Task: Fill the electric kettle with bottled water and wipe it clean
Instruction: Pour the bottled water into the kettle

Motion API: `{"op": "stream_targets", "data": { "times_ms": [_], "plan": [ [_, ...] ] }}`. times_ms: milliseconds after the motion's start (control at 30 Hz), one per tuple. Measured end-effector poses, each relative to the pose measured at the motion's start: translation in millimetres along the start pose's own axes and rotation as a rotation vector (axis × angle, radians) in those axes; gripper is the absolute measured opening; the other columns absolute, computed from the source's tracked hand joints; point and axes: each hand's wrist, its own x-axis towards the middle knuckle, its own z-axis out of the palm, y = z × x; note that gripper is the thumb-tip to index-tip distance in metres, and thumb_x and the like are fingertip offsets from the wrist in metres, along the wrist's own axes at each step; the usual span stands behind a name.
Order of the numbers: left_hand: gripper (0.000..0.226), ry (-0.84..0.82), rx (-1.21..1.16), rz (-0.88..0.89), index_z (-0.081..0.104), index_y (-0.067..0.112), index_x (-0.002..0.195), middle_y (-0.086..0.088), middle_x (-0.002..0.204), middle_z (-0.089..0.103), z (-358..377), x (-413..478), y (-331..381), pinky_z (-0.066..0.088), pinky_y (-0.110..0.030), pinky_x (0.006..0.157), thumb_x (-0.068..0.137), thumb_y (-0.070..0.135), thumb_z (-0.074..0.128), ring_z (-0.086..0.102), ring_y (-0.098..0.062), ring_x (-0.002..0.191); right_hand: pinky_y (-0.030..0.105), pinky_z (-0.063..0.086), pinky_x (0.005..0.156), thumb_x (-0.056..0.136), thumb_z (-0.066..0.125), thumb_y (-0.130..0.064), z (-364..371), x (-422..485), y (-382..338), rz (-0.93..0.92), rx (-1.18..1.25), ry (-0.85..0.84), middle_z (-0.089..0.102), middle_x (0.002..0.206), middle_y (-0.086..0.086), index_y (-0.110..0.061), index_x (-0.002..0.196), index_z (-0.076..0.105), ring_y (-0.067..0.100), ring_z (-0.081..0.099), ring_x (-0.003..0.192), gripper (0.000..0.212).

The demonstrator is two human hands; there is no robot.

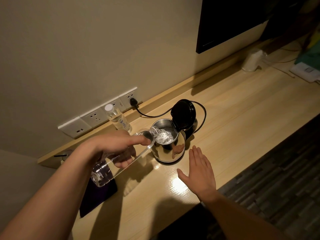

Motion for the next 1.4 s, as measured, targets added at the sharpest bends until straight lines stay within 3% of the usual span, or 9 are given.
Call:
{"op": "stream_targets", "data": {
  "times_ms": [100, 467, 633, 767, 933, 1200, 1400],
  "plan": [
    [0.078, 0.014, 0.04, -0.034, 0.069, -0.004, 0.099, -0.018, 0.07, 0.07, 0, -2, 5, 0.054, -0.032, 0.053, 0.067, 0.066, 0.081, 0.064, -0.027, 0.051, 0.039, 0.009, 0.129, 0.092, 0.029, -0.08, 0, 0, -1, 0.001, 0.0, -0.002, 0.004, 0.175, 0.006, -0.012, 0.165, 0.016, 0.018, -0.004, 0.161, 0.1],
    [0.074, 0.023, 0.132, -0.133, 0.066, -0.008, 0.108, -0.017, 0.074, 0.072, -5, 5, 14, 0.055, -0.033, 0.057, 0.081, 0.06, 0.074, 0.067, -0.025, 0.055, 0.04, 0.011, 0.128, 0.092, 0.03, -0.08, 2, 0, 0, 0.004, 0.007, 0.011, 0.007, 0.175, 0.007, -0.012, 0.165, 0.017, 0.018, -0.003, 0.161, 0.1],
    [0.095, 0.016, 0.185, -0.174, 0.066, -0.01, 0.113, -0.019, 0.075, 0.072, -6, 6, 21, 0.054, -0.033, 0.059, 0.062, 0.069, 0.079, 0.066, -0.024, 0.053, 0.039, 0.008, 0.128, 0.093, 0.03, -0.08, 3, 1, 0, 0.002, 0.006, 0.007, 0.007, 0.174, 0.007, -0.012, 0.165, 0.017, 0.018, -0.004, 0.16, 0.1],
    [0.088, 0.009, 0.22, -0.202, 0.066, -0.007, 0.107, -0.019, 0.076, 0.073, -8, 7, 30, 0.055, -0.035, 0.062, 0.062, 0.068, 0.08, 0.067, -0.024, 0.053, 0.039, 0.008, 0.127, 0.092, 0.031, -0.08, 4, 1, 1, 0.005, 0.01, 0.009, 0.008, 0.174, 0.008, -0.011, 0.164, 0.018, 0.018, -0.003, 0.16, 0.1],
    [0.075, 0.005, 0.255, -0.251, 0.06, -0.008, 0.111, -0.019, 0.074, 0.072, -13, 8, 43, 0.058, -0.033, 0.056, 0.079, 0.057, 0.079, 0.066, -0.025, 0.052, 0.039, 0.006, 0.128, 0.092, 0.03, -0.081, 6, 1, 2, 0.009, 0.018, -0.001, 0.004, 0.174, 0.006, -0.012, 0.165, 0.015, 0.018, -0.004, 0.16, 0.101],
    [0.063, 0.02, 0.339, -0.302, 0.057, -0.009, 0.105, -0.015, 0.061, 0.067, -14, 10, 66, 0.054, -0.028, 0.044, 0.085, 0.047, 0.077, 0.064, -0.025, 0.045, 0.036, -0.002, 0.127, 0.092, 0.028, -0.081, 5, 2, 1, 0.008, 0.015, -0.004, 0.0, 0.174, 0.005, -0.012, 0.165, 0.014, 0.017, -0.009, 0.16, 0.102],
    [0.073, 0.022, 0.543, -0.387, 0.061, -0.009, 0.106, -0.021, 0.072, 0.075, -15, 17, 79, 0.057, -0.033, 0.057, 0.08, 0.056, 0.076, 0.071, -0.033, 0.056, 0.038, 0.003, 0.128, 0.091, 0.028, -0.081, 5, 2, 1, 0.006, 0.02, -0.01, -0.004, 0.173, 0.004, -0.013, 0.165, 0.011, 0.016, -0.012, 0.159, 0.102]
  ]
}}
